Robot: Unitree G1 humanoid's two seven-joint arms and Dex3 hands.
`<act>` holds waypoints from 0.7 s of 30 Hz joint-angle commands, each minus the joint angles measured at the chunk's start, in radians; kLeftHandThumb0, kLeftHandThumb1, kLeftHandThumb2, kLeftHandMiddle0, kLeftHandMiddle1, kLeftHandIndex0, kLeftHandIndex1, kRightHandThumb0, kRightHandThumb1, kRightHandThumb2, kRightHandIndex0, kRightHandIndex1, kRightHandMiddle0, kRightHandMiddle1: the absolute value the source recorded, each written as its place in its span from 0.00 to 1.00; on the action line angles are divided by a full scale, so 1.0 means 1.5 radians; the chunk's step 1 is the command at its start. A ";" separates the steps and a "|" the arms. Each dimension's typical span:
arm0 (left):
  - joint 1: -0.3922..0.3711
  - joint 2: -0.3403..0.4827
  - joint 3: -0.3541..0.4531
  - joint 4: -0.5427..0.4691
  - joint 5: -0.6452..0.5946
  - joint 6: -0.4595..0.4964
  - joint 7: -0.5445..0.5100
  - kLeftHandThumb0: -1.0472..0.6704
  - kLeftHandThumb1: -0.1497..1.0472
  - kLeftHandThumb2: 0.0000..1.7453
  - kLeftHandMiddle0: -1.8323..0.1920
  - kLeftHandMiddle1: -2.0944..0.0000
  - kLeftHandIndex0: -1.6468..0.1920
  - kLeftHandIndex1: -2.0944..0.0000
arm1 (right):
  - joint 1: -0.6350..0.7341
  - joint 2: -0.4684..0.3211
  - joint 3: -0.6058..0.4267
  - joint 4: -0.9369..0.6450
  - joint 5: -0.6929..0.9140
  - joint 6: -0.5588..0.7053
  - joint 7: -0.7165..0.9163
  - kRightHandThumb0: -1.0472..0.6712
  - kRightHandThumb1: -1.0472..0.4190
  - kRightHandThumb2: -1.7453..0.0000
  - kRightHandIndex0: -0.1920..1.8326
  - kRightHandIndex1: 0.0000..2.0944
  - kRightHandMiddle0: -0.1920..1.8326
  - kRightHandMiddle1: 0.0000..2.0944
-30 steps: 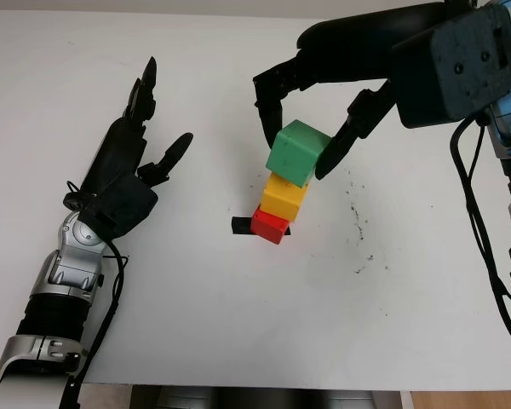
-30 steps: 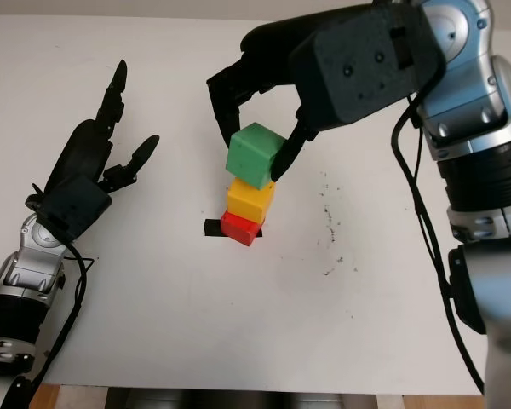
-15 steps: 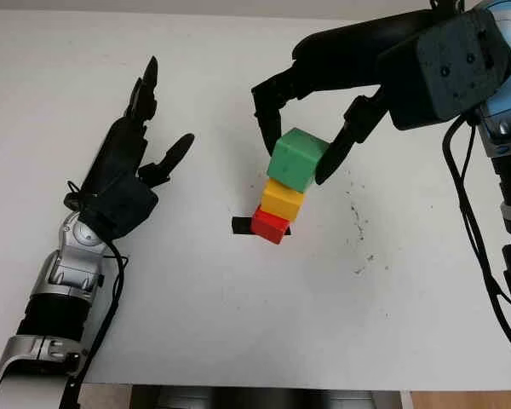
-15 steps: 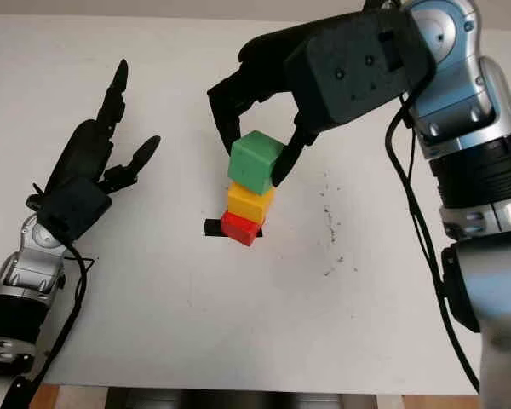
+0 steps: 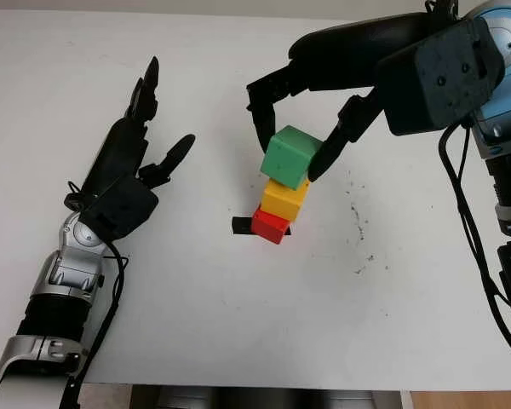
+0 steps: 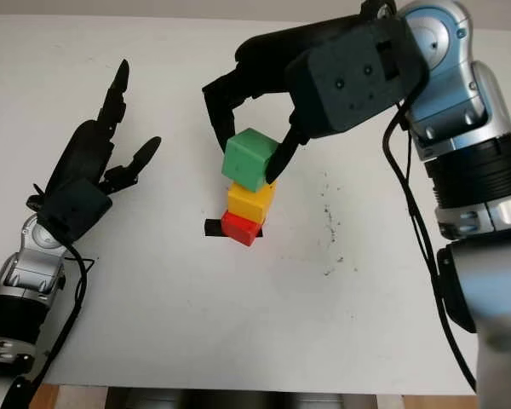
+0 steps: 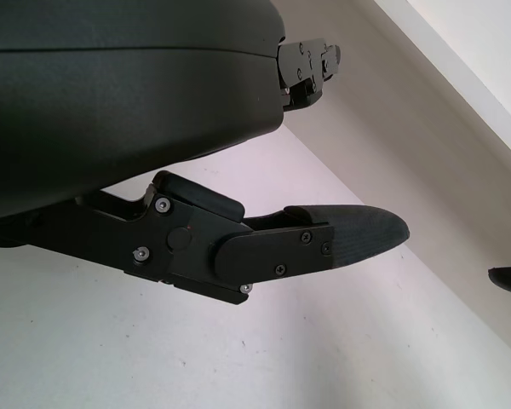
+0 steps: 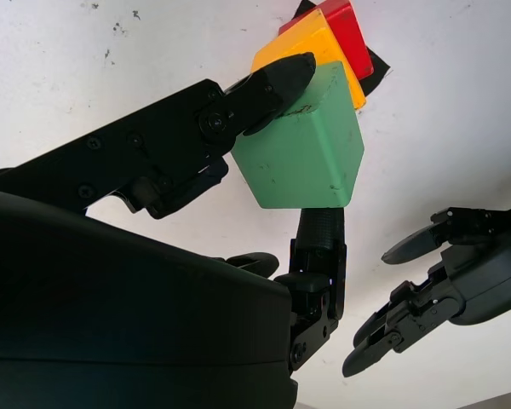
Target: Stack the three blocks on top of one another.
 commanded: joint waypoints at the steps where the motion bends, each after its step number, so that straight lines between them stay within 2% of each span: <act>1: 0.010 -0.001 -0.002 -0.006 -0.005 0.000 -0.001 0.15 1.00 0.30 1.00 1.00 1.00 0.98 | 0.002 0.001 -0.003 -0.002 -0.001 -0.007 -0.005 0.34 0.07 0.97 0.27 0.01 0.27 0.82; 21: 0.025 0.000 0.002 -0.037 -0.006 0.019 -0.001 0.14 1.00 0.30 1.00 1.00 1.00 0.98 | 0.007 0.002 0.007 0.027 -0.017 -0.031 -0.001 0.33 0.06 0.97 0.27 0.02 0.27 0.82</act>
